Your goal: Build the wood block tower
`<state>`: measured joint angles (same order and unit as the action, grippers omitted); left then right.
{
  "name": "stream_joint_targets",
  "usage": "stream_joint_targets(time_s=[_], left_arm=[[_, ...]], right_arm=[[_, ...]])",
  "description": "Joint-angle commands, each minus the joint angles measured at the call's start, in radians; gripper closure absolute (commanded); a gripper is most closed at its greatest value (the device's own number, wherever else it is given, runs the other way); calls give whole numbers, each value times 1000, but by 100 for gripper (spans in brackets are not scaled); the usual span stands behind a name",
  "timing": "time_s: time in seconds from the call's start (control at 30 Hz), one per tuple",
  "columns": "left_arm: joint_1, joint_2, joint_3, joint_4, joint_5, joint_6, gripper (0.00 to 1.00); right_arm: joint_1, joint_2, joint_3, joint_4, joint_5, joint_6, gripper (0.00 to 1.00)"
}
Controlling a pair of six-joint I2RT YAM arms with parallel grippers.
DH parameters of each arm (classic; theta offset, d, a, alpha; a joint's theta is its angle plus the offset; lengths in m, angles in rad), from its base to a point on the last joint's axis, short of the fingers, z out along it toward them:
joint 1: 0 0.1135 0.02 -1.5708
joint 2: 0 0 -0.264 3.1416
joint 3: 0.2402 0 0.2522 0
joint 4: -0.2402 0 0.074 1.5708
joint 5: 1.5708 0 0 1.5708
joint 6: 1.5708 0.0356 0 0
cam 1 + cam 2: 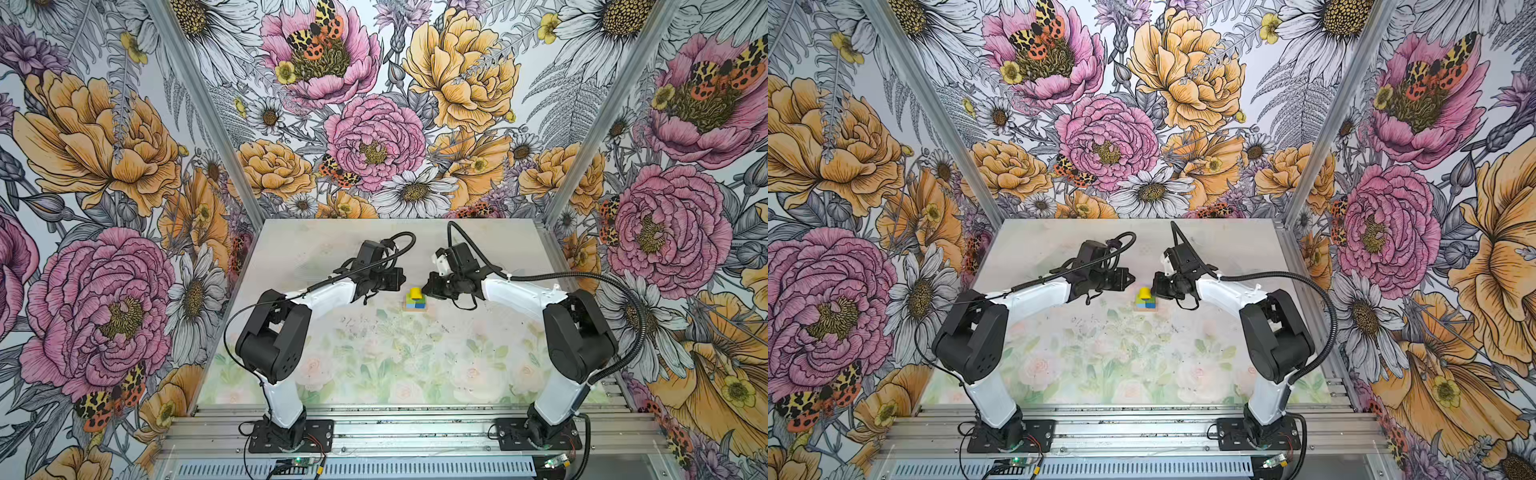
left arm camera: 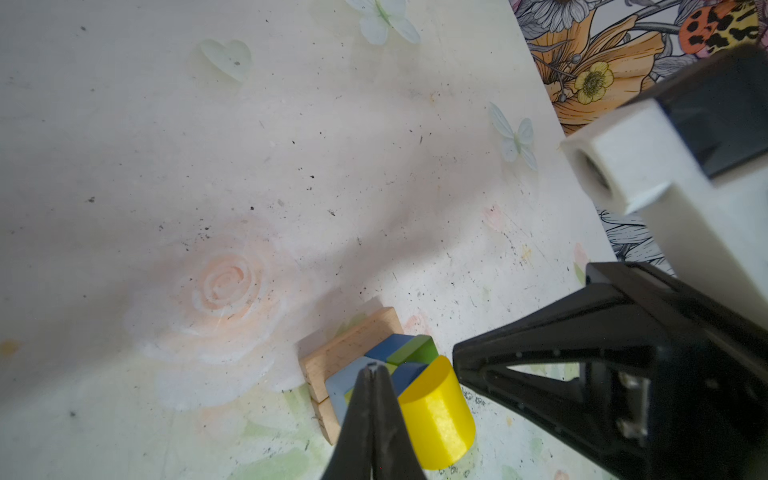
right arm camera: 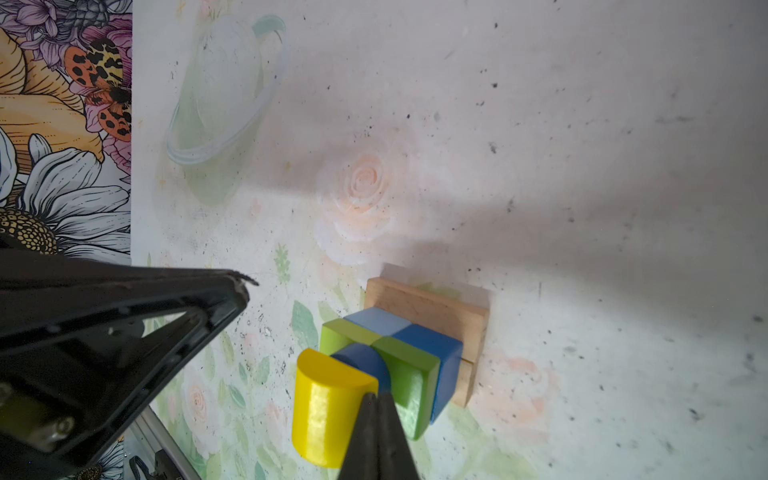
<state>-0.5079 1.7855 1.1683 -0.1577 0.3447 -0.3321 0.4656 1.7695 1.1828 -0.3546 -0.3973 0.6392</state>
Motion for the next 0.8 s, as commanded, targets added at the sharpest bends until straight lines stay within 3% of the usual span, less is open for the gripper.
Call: stream_joint_targets(time_s=[0.0,0.4,0.77], left_arm=[[5,-39,-12,11,-21,17,100],[5,-99,-42,-26,-33,31,100],[-11,-160,-140,-14,-15,2,100]], right_arm=[[7,1,28,13,-1,7,100],[-5,-107,-17,-14,48,10,100],[68,-220,-90,-30,61,36,100]])
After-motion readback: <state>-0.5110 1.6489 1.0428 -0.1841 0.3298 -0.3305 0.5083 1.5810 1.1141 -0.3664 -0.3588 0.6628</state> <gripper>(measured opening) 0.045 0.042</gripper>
